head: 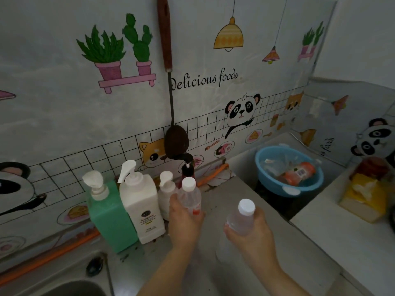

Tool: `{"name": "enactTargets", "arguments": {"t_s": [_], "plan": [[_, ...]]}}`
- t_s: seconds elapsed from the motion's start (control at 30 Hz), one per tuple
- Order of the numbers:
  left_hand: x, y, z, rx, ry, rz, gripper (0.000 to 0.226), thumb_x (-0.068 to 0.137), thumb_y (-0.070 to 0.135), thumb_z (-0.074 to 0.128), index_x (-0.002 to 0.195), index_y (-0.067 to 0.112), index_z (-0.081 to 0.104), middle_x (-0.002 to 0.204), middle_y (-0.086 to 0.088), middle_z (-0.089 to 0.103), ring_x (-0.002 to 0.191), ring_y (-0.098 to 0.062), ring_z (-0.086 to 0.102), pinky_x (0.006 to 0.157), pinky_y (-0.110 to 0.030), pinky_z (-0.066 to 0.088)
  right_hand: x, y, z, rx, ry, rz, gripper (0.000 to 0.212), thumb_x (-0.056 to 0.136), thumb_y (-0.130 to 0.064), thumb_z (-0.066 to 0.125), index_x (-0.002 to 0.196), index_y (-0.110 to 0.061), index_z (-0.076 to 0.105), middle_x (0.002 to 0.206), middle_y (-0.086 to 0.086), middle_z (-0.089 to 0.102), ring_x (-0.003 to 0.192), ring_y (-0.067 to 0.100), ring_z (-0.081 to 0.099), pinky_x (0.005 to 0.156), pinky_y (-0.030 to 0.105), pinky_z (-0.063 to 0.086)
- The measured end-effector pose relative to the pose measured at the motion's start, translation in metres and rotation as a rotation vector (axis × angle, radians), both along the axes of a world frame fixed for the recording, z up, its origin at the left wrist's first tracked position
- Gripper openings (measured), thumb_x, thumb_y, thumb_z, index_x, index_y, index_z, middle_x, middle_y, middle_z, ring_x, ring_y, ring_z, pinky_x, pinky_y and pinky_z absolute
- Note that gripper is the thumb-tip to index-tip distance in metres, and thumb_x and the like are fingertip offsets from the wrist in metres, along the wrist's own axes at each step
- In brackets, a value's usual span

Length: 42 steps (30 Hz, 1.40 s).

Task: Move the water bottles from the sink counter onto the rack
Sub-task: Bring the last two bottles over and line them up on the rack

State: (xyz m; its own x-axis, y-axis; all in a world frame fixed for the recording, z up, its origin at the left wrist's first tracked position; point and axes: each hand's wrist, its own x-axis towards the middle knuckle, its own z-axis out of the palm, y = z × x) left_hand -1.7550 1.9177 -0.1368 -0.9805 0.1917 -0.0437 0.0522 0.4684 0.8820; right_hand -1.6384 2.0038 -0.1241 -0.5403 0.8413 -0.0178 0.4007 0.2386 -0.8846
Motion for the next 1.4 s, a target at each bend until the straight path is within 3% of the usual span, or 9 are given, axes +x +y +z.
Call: {"name": "enactTargets", "arguments": {"t_s": [0.17,0.4,0.63,0.77,0.97,1.1,1.2,1.33,1.4], "plan": [[-0.006,0.002,-0.006,0.089,-0.022,0.013,0.077,0.073,0.015,0.078,0.137,0.016,0.034,0.138,-0.007,0.051,0.128,-0.028,0.048,0.102,-0.042,0.042,-0.017,-0.001,0.000,0.020,-0.056,0.026,0.072,0.065,-0.025,0.084,0.126,-0.020,0.046,0.105,-0.008,0.049,0.104,0.019,0.056,0.085,0.030,0.045],[-0.003,-0.009,0.006,0.178,0.012,-0.016,0.073,0.070,0.017,0.080,0.131,0.023,0.041,0.127,0.002,0.057,0.119,-0.020,0.054,0.095,-0.032,0.045,-0.023,-0.003,0.009,0.015,-0.037,0.048,0.068,0.065,-0.022,0.084,0.122,-0.020,0.048,0.105,-0.004,0.055,0.102,0.020,0.057,0.083,0.028,0.043],[0.012,-0.033,0.034,0.249,0.097,-0.044,0.068,0.067,0.015,0.081,0.118,0.035,0.041,0.104,0.021,0.050,0.102,-0.002,0.049,0.074,-0.004,0.034,-0.020,-0.016,0.021,0.054,-0.012,0.130,0.062,0.058,-0.024,0.085,0.112,-0.018,0.055,0.105,0.004,0.066,0.096,0.024,0.062,0.079,0.034,0.049],[0.030,-0.063,0.050,0.268,0.137,0.043,0.063,0.066,0.017,0.082,0.113,0.034,0.044,0.104,0.011,0.059,0.101,-0.013,0.058,0.080,-0.023,0.046,-0.011,-0.034,0.037,0.090,0.041,0.229,0.069,0.059,-0.023,0.086,0.120,-0.017,0.054,0.106,0.004,0.064,0.101,0.027,0.062,0.076,0.028,0.041],[0.076,-0.136,0.075,0.276,0.224,0.250,0.055,0.067,0.019,0.080,0.097,0.046,0.043,0.100,0.014,0.061,0.097,-0.010,0.060,0.082,-0.032,0.051,0.008,-0.082,0.062,0.071,0.092,0.477,0.066,0.066,-0.021,0.082,0.124,-0.017,0.051,0.108,0.005,0.063,0.101,0.027,0.061,0.075,0.029,0.042],[0.112,-0.200,0.085,0.252,0.286,0.408,0.053,0.067,0.022,0.081,0.098,0.044,0.044,0.098,0.013,0.061,0.092,-0.011,0.061,0.075,-0.027,0.050,0.022,-0.136,0.072,0.108,0.160,0.600,0.057,0.060,-0.015,0.086,0.109,-0.014,0.057,0.093,0.011,0.067,0.086,0.031,0.066,0.072,0.036,0.054],[0.138,-0.249,0.093,0.233,0.308,0.501,0.053,0.069,0.022,0.079,0.103,0.041,0.043,0.100,0.011,0.060,0.093,-0.011,0.060,0.072,-0.025,0.048,0.031,-0.183,0.080,0.085,0.190,0.749,0.050,0.063,-0.014,0.085,0.102,-0.020,0.054,0.088,0.003,0.062,0.081,0.022,0.062,0.063,0.025,0.049],[0.176,-0.321,0.105,0.183,0.375,0.639,0.052,0.072,0.024,0.076,0.107,0.039,0.041,0.103,0.010,0.056,0.095,-0.010,0.056,0.067,-0.015,0.039,0.039,-0.256,0.089,0.023,0.218,0.948,0.062,0.062,-0.018,0.086,0.117,-0.019,0.055,0.102,0.001,0.064,0.091,0.019,0.061,0.079,0.034,0.052],[0.194,-0.358,0.110,0.151,0.386,0.716,0.054,0.072,0.025,0.077,0.110,0.038,0.041,0.104,0.010,0.055,0.096,-0.011,0.055,0.069,-0.020,0.042,0.044,-0.293,0.091,0.020,0.252,1.022,0.061,0.061,-0.020,0.086,0.114,-0.025,0.055,0.100,-0.002,0.066,0.091,0.019,0.063,0.081,0.040,0.055]]}}
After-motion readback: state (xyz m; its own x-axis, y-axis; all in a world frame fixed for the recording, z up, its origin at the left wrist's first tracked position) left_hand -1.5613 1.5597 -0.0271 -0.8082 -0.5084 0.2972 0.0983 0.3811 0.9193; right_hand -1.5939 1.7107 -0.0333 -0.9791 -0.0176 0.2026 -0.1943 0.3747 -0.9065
